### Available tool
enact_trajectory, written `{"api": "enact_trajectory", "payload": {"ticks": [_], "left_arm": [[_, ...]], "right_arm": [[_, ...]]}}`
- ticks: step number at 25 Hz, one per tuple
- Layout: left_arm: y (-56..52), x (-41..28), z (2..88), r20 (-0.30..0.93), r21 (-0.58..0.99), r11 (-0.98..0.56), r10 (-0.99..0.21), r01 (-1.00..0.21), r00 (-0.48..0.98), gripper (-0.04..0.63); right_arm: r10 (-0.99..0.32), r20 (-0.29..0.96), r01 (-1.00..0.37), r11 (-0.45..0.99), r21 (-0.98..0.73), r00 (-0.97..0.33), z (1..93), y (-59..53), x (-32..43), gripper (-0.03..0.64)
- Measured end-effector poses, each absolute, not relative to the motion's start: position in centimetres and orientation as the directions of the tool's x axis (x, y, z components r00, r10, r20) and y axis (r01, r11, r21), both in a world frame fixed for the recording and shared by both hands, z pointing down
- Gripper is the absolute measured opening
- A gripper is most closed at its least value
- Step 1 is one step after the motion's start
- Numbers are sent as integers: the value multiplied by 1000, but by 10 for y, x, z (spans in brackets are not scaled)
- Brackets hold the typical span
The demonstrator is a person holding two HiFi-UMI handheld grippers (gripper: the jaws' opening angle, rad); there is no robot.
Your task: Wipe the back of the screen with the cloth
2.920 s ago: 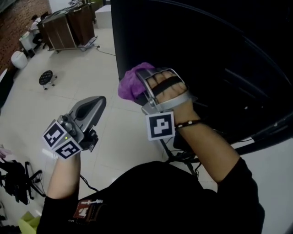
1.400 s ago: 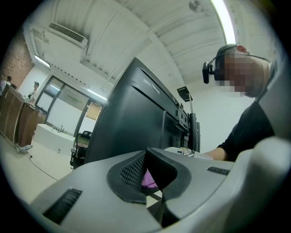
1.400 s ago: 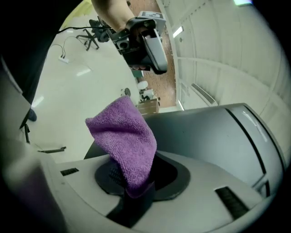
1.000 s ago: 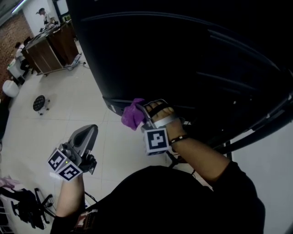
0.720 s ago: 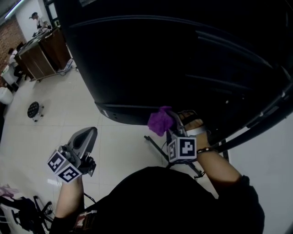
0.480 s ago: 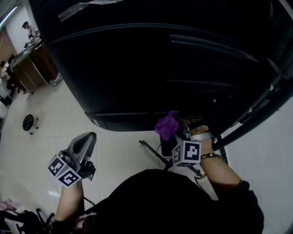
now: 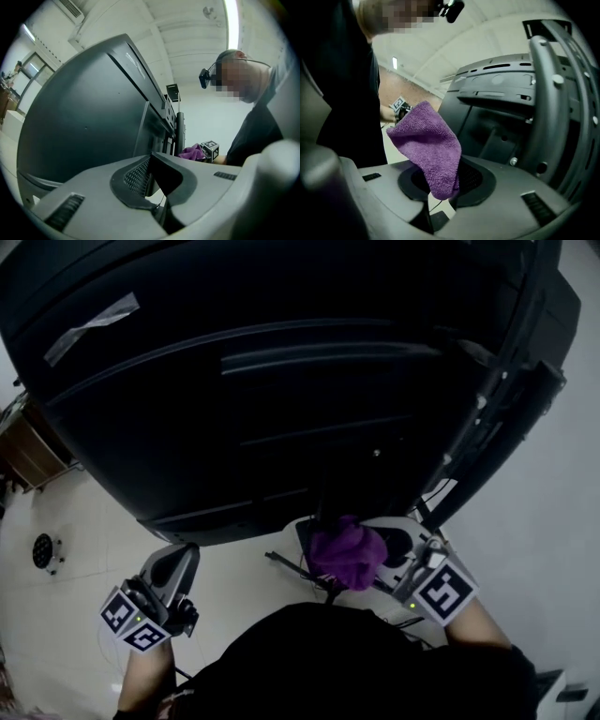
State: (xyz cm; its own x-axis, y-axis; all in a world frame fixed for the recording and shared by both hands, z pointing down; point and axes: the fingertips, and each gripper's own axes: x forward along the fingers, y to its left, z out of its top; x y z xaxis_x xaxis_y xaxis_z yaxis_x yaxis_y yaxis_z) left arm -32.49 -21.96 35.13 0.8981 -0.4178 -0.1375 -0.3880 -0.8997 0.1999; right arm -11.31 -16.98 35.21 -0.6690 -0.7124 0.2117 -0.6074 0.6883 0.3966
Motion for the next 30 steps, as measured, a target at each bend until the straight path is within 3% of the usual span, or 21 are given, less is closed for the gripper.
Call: {"api": "enact_trajectory", "payload": {"ticks": [6,13,18,25,30], "left_arm": [[-211,-289,349,-129,187,-927,-351,-325,927,-5],[-194,-227,321,-126,148,-939,-328,-309,936,-5],[-178,-150,278,-159,78,-931,-364,-356,918,-5],[-153,-20,201,-272,35,-900,-427,-435,862,-5],[-143,50,146,-283,-42,-865,-469,-499,837,-5]], "right_arm": [[-746,138,-709,663,238,-651,333,-156,-49,95],[-716,1,-699,681,216,-698,278,-140,18,95],[-684,-85,-686,704,183,-724,215,-130,117,95],[-659,-172,-679,684,269,-732,121,-132,274,95],[-656,-193,-669,628,398,-730,58,-152,332,95]]}}
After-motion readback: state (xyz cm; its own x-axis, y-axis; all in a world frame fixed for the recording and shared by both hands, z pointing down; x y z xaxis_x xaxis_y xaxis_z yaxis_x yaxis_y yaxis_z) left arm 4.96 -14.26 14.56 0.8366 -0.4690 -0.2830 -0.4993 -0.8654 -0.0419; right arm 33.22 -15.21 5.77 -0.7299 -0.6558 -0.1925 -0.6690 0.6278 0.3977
